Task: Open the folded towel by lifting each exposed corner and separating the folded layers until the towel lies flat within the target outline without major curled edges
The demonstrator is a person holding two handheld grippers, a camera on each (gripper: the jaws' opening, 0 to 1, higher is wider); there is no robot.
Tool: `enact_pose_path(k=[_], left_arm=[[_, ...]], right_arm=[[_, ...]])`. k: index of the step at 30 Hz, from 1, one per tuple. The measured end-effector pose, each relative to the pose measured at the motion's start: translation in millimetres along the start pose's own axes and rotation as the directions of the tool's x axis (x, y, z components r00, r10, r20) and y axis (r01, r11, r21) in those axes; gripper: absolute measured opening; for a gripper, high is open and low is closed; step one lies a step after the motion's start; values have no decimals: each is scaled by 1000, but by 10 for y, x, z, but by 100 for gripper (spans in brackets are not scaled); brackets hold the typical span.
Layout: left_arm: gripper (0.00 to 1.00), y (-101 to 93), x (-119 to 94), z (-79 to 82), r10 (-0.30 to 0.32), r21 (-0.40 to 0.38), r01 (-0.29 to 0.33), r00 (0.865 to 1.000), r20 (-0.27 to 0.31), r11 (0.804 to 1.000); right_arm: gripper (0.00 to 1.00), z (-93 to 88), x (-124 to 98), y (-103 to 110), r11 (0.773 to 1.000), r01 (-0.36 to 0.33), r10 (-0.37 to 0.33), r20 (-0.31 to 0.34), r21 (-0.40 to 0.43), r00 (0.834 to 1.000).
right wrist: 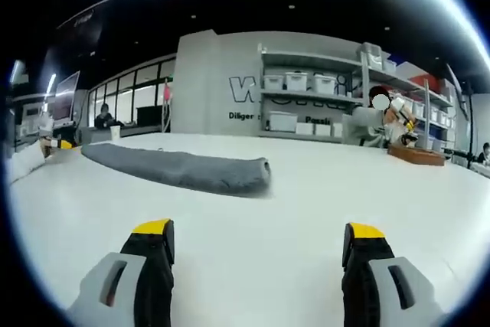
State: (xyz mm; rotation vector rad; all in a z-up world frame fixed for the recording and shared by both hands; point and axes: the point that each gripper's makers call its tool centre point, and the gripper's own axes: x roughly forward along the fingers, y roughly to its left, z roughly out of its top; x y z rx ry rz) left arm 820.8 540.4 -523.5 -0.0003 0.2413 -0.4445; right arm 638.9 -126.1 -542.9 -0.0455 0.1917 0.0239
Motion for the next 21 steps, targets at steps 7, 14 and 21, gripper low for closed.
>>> enact_pose_path(k=[7,14,21], left_arm=[[100,-198,16,-92,-73,71,77,995,-66,994],[100,-243,24,-44,-94,78,99,994,-61,992],[100,-247,13,-12,-115,50,118,991,-65,992]], right_arm=[[90,86,280,432,997,-75,75,0,4,997],[89,334,863,1185,971,-238,238,-6,-2,971],[86,696,1551,2065,919,-376,373,-45,-118,927]])
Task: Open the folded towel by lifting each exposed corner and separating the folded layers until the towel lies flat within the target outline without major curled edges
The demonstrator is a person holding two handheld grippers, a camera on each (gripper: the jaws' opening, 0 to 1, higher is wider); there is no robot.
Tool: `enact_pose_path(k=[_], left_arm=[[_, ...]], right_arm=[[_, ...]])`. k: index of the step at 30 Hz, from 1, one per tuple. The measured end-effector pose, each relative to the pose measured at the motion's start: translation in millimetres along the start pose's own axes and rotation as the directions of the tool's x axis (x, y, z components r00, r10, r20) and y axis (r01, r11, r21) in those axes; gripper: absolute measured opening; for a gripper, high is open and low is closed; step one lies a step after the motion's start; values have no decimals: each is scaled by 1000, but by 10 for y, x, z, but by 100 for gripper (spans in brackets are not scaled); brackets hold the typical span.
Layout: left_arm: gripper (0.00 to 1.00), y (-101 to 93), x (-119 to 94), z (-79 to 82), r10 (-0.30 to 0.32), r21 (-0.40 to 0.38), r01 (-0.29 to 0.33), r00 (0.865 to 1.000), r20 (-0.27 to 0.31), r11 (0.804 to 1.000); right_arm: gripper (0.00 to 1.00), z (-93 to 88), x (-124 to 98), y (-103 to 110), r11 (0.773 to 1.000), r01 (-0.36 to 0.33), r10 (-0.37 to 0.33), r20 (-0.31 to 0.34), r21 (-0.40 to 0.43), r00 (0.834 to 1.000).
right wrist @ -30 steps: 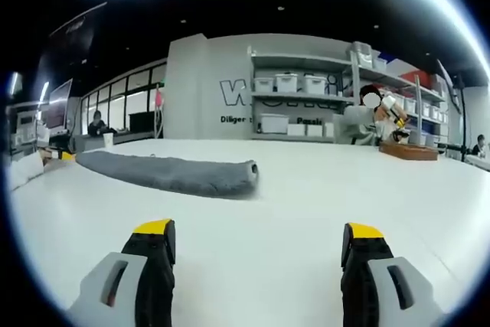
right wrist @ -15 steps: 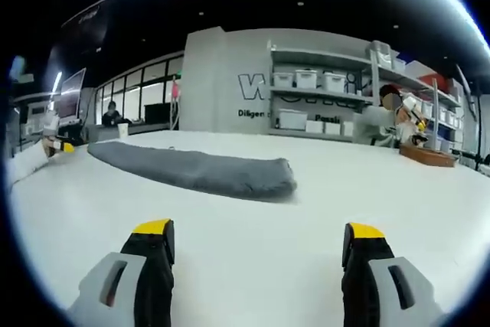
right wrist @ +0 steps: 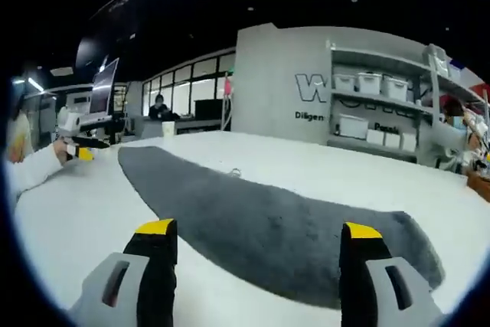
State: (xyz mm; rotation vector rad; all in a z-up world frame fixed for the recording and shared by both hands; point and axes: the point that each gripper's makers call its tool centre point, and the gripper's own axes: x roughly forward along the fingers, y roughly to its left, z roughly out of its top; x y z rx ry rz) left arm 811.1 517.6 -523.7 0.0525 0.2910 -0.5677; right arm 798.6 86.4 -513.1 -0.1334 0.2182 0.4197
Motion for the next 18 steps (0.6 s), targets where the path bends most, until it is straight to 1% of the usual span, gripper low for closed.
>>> enact_pose_path(k=[2,4,6,7,8,9,11,14,15,16,17,18], left_arm=[[100,-6,-9,13,-5,-10,5,1000,1,1000],[100,-23,-30,29,-4,-13,4,1000,8,1000],[100,-19,-31,44,-2,-12,2,1000,12,1000],[100,-14,-29,51,-2,-10,2,1000,14,1000],[100,-12,-35,55,0,-7,0,1000,15,1000],[100,-10,-40,57,1,-5,-1,1000,14,1000],[100,-1,-51,72,1,-5,-1,1000,16,1000],[100,16,-73,82,2,-9,-2,1000,21,1000],[100,22,-76,83,3,-10,-3,1000,22,1000],[100,31,-84,84,4,-10,-4,1000,23,1000],[100,36,-89,86,4,-9,-4,1000,23,1000],[100,86,-79,99,4,-13,-4,1000,25,1000]], right_arm=[[85,115,298,175,998,-45,45,-15,-34,999],[83,191,512,289,997,-68,68,-19,-38,998],[78,225,769,430,994,-105,105,-46,-15,993],[77,243,854,482,993,-116,116,-46,1,992],[77,263,1016,589,990,-139,141,-53,32,989],[76,274,1131,651,988,-151,153,-61,43,986],[73,291,1332,786,986,-160,163,-82,48,983],[69,302,1628,982,983,-181,184,-119,33,976],[67,271,1659,1082,982,-184,187,-134,32,973],[65,265,1702,1108,983,-183,186,-142,31,972],[61,261,1845,1048,985,-173,173,-165,20,971],[58,201,1890,1004,989,-148,143,-211,-12,967]])
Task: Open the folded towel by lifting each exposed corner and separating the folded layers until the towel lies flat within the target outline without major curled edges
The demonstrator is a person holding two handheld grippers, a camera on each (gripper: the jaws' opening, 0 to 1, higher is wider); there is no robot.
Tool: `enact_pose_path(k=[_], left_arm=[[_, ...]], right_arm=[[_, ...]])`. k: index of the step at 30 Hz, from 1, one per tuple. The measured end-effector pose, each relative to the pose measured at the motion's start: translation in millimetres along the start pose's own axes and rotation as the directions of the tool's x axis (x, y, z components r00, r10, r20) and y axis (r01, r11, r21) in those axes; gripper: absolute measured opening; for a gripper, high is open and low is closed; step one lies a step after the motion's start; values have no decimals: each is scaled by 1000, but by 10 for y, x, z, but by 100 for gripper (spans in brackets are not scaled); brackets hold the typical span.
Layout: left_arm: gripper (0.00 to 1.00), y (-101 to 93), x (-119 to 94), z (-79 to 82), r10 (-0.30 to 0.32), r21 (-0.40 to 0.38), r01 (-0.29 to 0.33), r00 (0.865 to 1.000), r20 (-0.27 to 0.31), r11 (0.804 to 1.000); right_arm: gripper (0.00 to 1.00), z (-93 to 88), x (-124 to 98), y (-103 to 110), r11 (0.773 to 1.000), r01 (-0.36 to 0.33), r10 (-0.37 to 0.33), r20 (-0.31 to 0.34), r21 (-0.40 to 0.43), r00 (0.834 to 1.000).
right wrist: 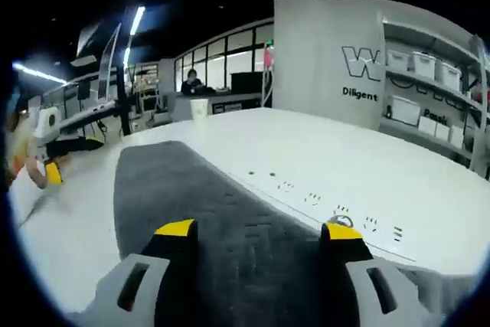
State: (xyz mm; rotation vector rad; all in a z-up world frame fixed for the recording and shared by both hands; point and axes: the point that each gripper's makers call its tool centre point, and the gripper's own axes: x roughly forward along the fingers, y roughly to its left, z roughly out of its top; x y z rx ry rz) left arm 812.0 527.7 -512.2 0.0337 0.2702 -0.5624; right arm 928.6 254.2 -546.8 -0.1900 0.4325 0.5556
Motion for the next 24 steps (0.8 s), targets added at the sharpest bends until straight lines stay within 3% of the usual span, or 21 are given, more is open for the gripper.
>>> enact_pose_path(k=[2,3,8,12,14,16,19,24], left_arm=[[100,31,1,14,1,-2,-1,1000,3,1000],[100,29,-3,19,2,-4,-2,1000,6,1000],[100,-7,-44,32,8,-13,-8,1000,20,1000],[100,-34,-51,51,6,-20,-6,1000,30,1000],[100,-29,-58,55,9,-20,-8,999,32,1000],[100,-13,-62,58,11,-19,-10,999,33,1000],[100,-13,-69,53,13,-19,-13,999,33,1000],[100,-10,-69,49,14,-17,-13,999,30,1000]], right_arm=[[43,-58,46,-107,996,69,-72,-48,-64,996],[39,-92,34,-65,992,94,-99,-54,-86,994],[25,-84,109,-87,995,89,-86,-64,38,994],[12,-106,41,-30,995,90,-87,-75,34,993],[0,-91,2,-30,997,83,-83,-78,-3,994],[0,-56,-48,9,997,77,-77,-70,2,995],[0,-52,-121,80,995,64,-71,-82,-82,994],[0,8,-300,197,990,51,-62,-74,-134,995]])
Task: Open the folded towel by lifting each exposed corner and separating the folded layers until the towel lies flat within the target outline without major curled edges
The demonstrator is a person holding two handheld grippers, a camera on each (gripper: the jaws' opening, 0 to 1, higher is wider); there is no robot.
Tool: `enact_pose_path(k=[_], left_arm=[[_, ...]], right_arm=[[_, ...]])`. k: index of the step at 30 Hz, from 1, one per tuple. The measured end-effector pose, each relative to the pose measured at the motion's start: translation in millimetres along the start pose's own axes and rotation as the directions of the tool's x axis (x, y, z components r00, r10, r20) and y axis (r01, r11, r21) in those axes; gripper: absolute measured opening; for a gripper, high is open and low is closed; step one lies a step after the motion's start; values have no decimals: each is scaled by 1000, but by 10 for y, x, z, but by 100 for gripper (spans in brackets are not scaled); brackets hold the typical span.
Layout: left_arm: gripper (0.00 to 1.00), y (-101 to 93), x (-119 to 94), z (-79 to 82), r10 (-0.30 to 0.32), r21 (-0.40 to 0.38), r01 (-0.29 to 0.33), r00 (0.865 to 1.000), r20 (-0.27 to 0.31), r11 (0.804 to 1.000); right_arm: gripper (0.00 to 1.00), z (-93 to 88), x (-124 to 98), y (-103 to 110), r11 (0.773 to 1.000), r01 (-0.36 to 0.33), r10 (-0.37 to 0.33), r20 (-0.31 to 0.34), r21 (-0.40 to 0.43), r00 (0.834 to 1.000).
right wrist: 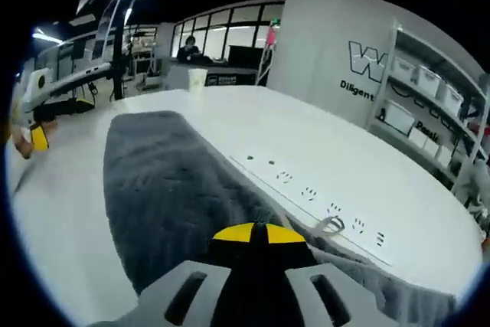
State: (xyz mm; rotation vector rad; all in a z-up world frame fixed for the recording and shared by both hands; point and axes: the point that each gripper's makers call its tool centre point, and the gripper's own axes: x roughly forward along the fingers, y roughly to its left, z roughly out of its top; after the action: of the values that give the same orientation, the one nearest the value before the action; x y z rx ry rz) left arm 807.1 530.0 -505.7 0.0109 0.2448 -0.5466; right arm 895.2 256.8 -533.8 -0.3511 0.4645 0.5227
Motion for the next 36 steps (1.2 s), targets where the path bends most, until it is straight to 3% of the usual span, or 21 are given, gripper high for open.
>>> enact_pose_path(k=[17,36], left_arm=[[100,150,11,40,12,1,-12,1000,-1,1000],[100,301,64,20,22,-7,-22,1000,-17,1000]], right_arm=[[0,16,-640,568,984,-138,140,8,-116,990],[0,-389,-1242,1500,927,-322,313,-78,-194,947]])
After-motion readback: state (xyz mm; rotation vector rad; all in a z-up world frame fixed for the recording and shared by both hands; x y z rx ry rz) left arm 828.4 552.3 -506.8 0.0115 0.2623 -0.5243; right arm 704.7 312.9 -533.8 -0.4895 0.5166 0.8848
